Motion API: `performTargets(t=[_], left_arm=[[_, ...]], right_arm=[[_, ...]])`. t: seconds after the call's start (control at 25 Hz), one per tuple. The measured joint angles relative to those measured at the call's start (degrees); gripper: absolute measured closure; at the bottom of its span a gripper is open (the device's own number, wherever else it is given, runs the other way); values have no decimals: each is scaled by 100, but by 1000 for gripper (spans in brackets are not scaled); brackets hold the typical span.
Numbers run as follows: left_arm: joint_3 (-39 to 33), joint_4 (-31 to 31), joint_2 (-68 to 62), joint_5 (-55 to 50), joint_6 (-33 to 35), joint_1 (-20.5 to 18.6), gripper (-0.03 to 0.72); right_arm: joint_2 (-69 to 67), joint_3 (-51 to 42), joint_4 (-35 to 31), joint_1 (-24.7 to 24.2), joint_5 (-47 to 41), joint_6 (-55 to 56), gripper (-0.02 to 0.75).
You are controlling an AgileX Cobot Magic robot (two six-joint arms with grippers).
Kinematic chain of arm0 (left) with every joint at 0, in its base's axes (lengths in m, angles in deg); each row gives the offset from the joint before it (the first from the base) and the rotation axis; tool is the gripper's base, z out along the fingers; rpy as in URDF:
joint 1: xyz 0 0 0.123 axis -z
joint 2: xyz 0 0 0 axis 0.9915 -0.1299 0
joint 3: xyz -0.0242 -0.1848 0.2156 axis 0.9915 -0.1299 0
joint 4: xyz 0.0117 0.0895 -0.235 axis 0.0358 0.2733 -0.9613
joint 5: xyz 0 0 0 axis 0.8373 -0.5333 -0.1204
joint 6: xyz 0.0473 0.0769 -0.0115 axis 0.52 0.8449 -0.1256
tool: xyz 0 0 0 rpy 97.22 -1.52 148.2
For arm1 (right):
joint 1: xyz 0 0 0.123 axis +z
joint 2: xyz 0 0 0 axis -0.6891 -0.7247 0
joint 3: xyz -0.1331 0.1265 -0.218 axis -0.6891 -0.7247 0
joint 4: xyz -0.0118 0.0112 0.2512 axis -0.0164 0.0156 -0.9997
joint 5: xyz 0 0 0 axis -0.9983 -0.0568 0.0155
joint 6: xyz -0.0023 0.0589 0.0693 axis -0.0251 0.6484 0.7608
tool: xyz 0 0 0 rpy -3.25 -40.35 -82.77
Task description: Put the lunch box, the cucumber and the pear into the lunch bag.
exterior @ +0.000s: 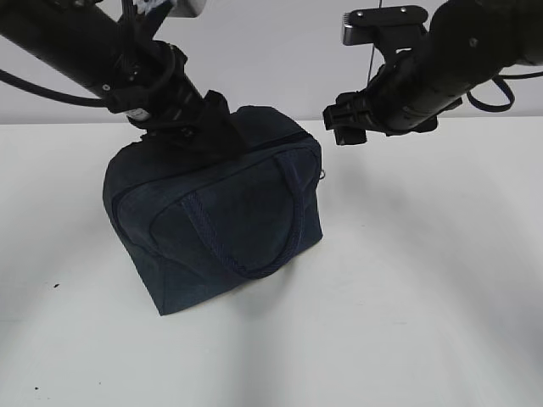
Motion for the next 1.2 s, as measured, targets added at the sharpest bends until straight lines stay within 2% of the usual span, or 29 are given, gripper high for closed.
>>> performTargets(t=[0.12,0.2,0.32,0.44,0.6,0.76,1.0,1.2], left_arm=[[0,656,301,-113,-545,0,175],[0,1369,639,-240,-1253,0,202],[1,2543,1054,-616,-2481,0,235],[1,3143,1332,-1086,-3032,-6,246],[-34,3253,1825,-1589,-3433,-6,251],[-665,3285,2680,-1854,-3629,-6,252],[-2650,3189,4534,-1941,-3695,-6,253],[-3904,3078,6278,-1964,-3695,-6,253]], right_arm=[[207,0,-43,43,-292,-197,173],[415,11,-88,97,-611,-317,173],[639,22,-234,143,-1420,-389,173],[800,22,-336,264,-2365,-530,174],[1216,-131,-381,745,-3227,-577,189],[1828,-581,-441,1061,-3724,-518,205],[3532,-2155,-641,1139,-4060,-471,226],[5337,-3354,-717,1144,-4125,-447,227]])
